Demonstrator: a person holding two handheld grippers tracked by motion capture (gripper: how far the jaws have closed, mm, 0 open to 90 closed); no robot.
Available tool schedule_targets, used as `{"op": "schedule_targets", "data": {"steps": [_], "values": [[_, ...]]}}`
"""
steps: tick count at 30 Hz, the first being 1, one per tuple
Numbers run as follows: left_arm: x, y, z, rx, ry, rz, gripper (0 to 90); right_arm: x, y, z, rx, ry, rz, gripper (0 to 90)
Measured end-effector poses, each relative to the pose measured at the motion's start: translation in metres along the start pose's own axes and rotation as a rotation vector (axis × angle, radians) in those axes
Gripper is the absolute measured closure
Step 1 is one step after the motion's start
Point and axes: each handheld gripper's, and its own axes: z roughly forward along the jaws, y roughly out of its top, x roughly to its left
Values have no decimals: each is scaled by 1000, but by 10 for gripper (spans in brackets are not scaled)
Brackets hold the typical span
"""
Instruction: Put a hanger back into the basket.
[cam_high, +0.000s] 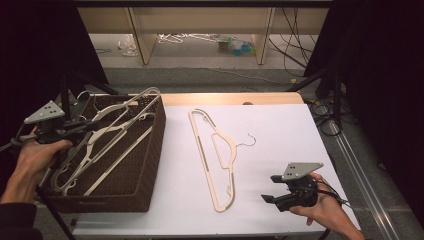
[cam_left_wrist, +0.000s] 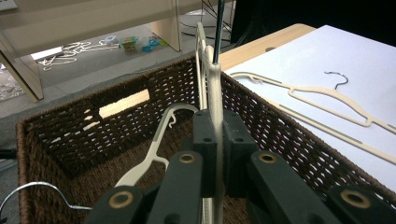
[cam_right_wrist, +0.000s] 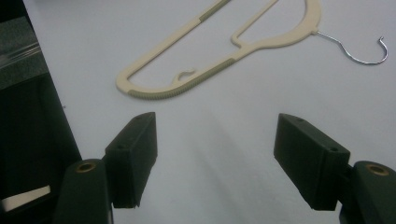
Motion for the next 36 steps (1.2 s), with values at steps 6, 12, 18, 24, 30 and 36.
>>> {"op": "schedule_targets", "data": {"steps": [6,12,18,24,30,36], "values": [[5,-10,0,13,5,-24,857,1,0,0,10,9,4,310],[6,-22,5,61,-8,-57,856,0,-1,3,15,2,0,309],[4,-32,19,120,-18,-70,855,1,-1,4,-1,-1,-2,309],[3,-40,32,158,-25,-91,852,0,-2,3,15,7,-2,308],[14,-51,38,180,27,-155,840,1,-3,4,5,1,4,308],[22,-55,40,181,90,-205,815,0,-3,4,20,9,3,308]]}}
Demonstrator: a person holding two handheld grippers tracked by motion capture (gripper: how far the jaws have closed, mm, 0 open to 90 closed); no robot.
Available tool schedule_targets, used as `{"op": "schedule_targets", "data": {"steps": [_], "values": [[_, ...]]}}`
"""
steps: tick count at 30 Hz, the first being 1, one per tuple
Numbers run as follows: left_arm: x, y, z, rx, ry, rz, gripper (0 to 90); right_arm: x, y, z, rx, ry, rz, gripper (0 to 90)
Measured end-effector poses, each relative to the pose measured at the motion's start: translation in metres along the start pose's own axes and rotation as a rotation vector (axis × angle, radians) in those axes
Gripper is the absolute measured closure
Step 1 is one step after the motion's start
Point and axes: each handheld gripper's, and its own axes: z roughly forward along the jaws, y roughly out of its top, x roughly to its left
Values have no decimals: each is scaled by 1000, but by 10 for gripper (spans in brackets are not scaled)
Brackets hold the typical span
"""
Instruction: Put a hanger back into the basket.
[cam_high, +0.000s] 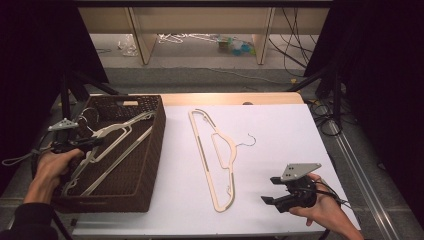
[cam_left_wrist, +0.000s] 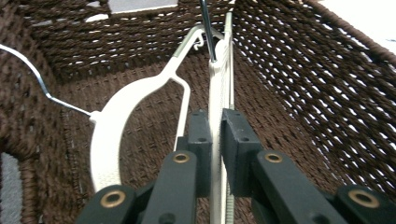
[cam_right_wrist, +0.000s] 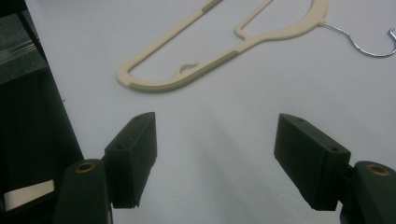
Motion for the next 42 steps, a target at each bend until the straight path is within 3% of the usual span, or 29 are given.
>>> {"op": "schedule_targets", "data": {"steps": [5,6,8,9,11,14,16,18,20,23,29,35,37,38,39,40,42], "values": [[3,-1,1,33,70,2,792,0,0,1,4,1,0,307],[6,-2,-1,67,106,17,787,0,0,1,2,1,1,307],[6,-4,1,46,137,-19,776,0,0,0,3,0,0,307],[10,-6,-2,83,147,7,773,0,-1,2,-10,-7,2,307],[12,-9,-2,93,170,-16,730,0,0,2,-16,-9,2,307],[13,-12,-7,64,203,-65,671,-1,-1,1,4,3,0,307],[11,-12,-10,56,211,-69,622,0,0,2,-1,1,3,307],[3,-9,-12,2,183,-99,607,0,-1,2,5,5,5,307],[-6,-6,-15,-44,156,-103,584,0,-1,3,0,-2,2,306],[-23,1,-20,-80,133,-78,519,0,-1,4,-2,-3,7,305],[-62,11,-28,-159,40,-34,438,0,-1,4,-2,-4,7,302],[-102,12,-31,-203,-40,22,375,-2,-1,4,-21,-29,37,286],[-117,11,-31,-214,-90,39,356,-3,-1,4,-28,-34,44,282],[-129,10,-30,-203,-161,43,318,-3,-1,5,-29,-39,52,276],[-129,10,-30,-203,-161,43,311,-3,-1,5,-29,-39,52,276],[-141,9,-29,-207,-183,55,311,-3,-1,5,-30,-43,53,273],[-153,9,-29,-212,-203,97,297,-3,-2,7,-41,-52,62,263]]}}
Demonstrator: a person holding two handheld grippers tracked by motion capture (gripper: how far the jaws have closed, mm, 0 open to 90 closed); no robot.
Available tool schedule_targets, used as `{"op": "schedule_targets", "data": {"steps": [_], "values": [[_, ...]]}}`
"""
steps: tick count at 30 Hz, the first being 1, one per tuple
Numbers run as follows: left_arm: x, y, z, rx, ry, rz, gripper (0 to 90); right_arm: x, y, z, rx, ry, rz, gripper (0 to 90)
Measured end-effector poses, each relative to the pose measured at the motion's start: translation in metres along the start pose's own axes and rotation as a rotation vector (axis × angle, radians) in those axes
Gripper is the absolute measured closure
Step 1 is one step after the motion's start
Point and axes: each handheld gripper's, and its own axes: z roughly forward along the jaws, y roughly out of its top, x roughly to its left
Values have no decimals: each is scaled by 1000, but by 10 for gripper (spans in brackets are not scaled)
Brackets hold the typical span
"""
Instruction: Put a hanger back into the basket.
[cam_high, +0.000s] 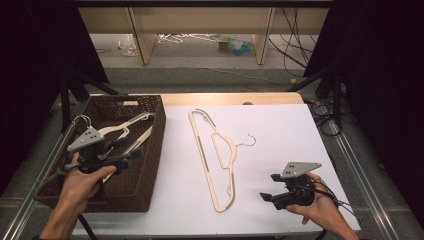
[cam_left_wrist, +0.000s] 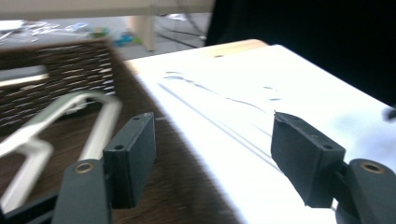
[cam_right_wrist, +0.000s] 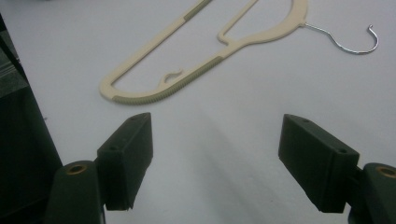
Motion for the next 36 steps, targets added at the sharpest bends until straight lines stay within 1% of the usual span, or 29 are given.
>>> {"op": "schedule_targets", "data": {"steps": [1,2,3,4,5,6,7,8,9,11,12,13,14,16,18,19,21,22,23,26,27,28,30,31,33,34,36], "values": [[-9,0,2,2,-25,6,291,0,0,0,10,3,5,254],[-15,0,3,-2,-28,7,286,-1,0,0,2,-4,15,231],[-21,0,5,-6,-49,30,279,-2,0,1,-7,-15,9,226],[-30,-1,7,-5,-62,36,269,-1,0,1,-7,-19,24,227],[-35,-1,9,-10,-72,45,265,-2,0,1,-16,-14,28,226],[-43,-4,12,-16,-86,60,252,-3,0,1,-31,-15,33,225],[-47,-5,14,-8,-92,75,252,-3,0,1,-31,-15,33,225],[-54,-8,18,3,-100,112,246,-3,0,1,-37,-21,40,225],[-56,-9,20,4,-105,121,239,-3,0,1,-41,-27,47,224],[-64,-15,26,11,-109,137,231,-4,0,0,-48,-26,51,224],[-67,-17,28,13,-116,153,228,-4,0,0,-53,-22,51,223],[-71,-20,31,11,-124,148,223,-4,0,0,-56,-24,53,223],[-73,-22,33,8,-131,158,216,-4,0,0,-61,-29,55,223],[-79,-28,37,9,-130,199,193,-4,0,0,-66,-33,50,222],[-82,-34,40,13,-142,202,185,-2,0,1,-71,-36,51,219],[-83,-36,41,18,-146,197,185,-2,0,1,-73,-35,43,217],[-84,-41,43,29,-150,208,185,-2,0,2,-72,-28,46,214],[-86,-44,43,34,-148,197,185,-2,0,2,-69,-32,47,213],[-87,-46,44,38,-144,202,185,-1,0,3,-71,-41,51,211],[-90,-53,45,49,-147,189,185,-1,0,3,-69,-39,53,206],[-91,-56,45,56,-149,206,183,0,0,3,-68,-38,54,203],[-93,-58,46,61,-152,203,179,0,0,4,-66,-33,52,201],[-94,-62,47,67,-150,207,179,0,0,6,-68,-42,49,199],[-95,-64,48,59,-156,203,179,1,0,6,-65,-41,49,198],[-95,-66,48,60,-147,227,179,1,0,8,-65,-43,49,195],[-96,-68,49,52,-155,212,179,2,1,10,-62,-45,53,194],[-96,-70,49,57,-147,224,179,3,1,13,-55,-54,59,192]]}}
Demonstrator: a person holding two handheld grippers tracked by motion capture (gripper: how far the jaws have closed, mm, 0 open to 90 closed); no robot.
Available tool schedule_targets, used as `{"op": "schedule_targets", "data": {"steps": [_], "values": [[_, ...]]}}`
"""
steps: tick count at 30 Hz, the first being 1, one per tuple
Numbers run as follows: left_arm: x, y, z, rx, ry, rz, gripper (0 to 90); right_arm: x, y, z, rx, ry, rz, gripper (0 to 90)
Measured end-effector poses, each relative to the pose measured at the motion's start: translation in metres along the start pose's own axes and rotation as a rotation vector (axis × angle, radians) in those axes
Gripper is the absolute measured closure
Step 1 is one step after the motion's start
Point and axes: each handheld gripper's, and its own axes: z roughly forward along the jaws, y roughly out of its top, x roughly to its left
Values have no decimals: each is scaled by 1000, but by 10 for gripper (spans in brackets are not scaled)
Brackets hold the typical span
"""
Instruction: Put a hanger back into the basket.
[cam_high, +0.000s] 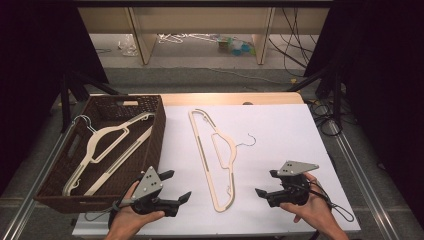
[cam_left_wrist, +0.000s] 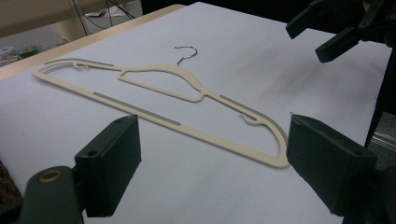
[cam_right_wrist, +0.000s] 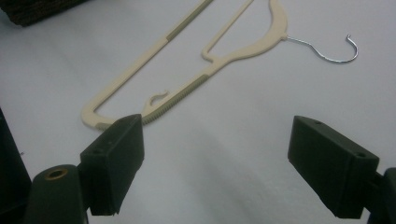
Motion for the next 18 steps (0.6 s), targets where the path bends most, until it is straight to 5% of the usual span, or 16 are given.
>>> {"op": "schedule_targets", "data": {"steps": [5,15,18], "values": [[-3,-5,1,8,3,10,178,2,5,14,11,-28,-7,176],[0,-11,4,11,22,-7,178,5,28,56,83,-51,86,167],[1,-11,4,5,17,-10,178,6,36,72,89,-74,45,170]]}}
